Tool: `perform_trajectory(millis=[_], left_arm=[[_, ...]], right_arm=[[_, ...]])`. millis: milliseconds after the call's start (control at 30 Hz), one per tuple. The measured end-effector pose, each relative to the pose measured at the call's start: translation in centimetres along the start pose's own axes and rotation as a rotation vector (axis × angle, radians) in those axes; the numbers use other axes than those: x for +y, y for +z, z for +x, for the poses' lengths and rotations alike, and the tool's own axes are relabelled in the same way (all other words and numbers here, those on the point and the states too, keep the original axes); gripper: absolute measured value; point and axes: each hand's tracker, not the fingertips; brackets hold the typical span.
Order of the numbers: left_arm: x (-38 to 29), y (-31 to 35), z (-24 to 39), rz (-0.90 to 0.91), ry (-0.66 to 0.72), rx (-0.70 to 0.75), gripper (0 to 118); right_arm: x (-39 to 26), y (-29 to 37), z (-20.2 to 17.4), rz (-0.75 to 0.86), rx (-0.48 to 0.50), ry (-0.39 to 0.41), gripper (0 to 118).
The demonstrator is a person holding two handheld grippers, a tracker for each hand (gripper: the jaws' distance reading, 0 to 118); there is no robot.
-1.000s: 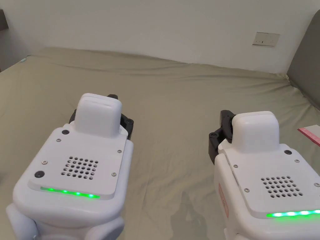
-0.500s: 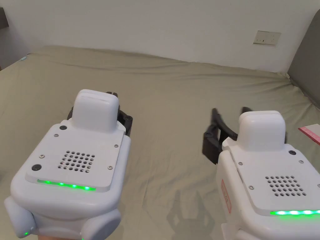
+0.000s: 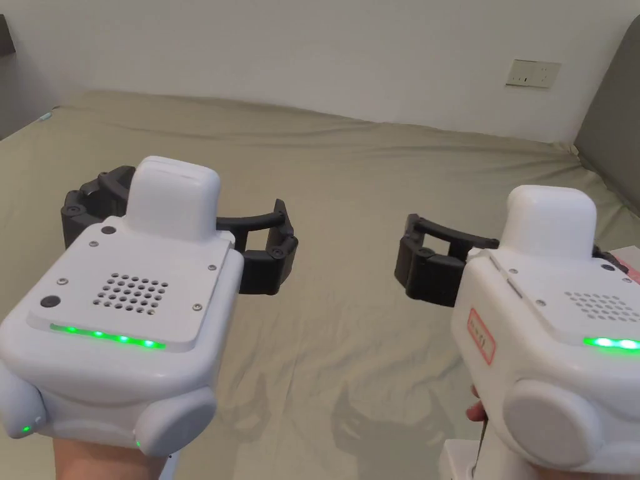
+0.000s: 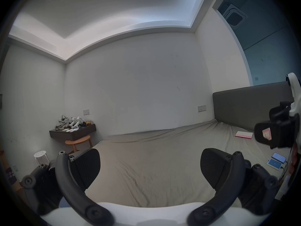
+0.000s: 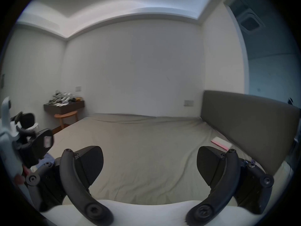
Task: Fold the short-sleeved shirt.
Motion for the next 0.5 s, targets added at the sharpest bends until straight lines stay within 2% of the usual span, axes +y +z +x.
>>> perform_trajectory(millis=[100, 167, 267, 367, 500], left_arm=[[0.1, 0.1, -0.1, 0.0, 0.003, 0.001, 118], [0.2, 0.1, -0.1, -0.001, 0.004, 0.0, 118], [0.3, 0.1, 0.1, 0.001, 0.002, -0.003, 118], [0.3, 0.0, 0.4, -0.004, 0.001, -0.006, 118], [0.2, -0.1, 0.8, -0.005, -0.001, -0.015, 118]], right_arm=[[0.8, -0.5, -0.1, -0.082, -0.097, -0.009, 116], [1.2, -0.8, 0.2, -0.12, -0.058, 0.001, 116], [1.3, -0.7, 0.7, -0.121, -0.013, -0.028, 116], [1.3, -0.4, 0.7, -0.095, -0.01, -0.038, 116], [1.4, -0.1, 0.3, -0.071, -0.038, -0.001, 116]])
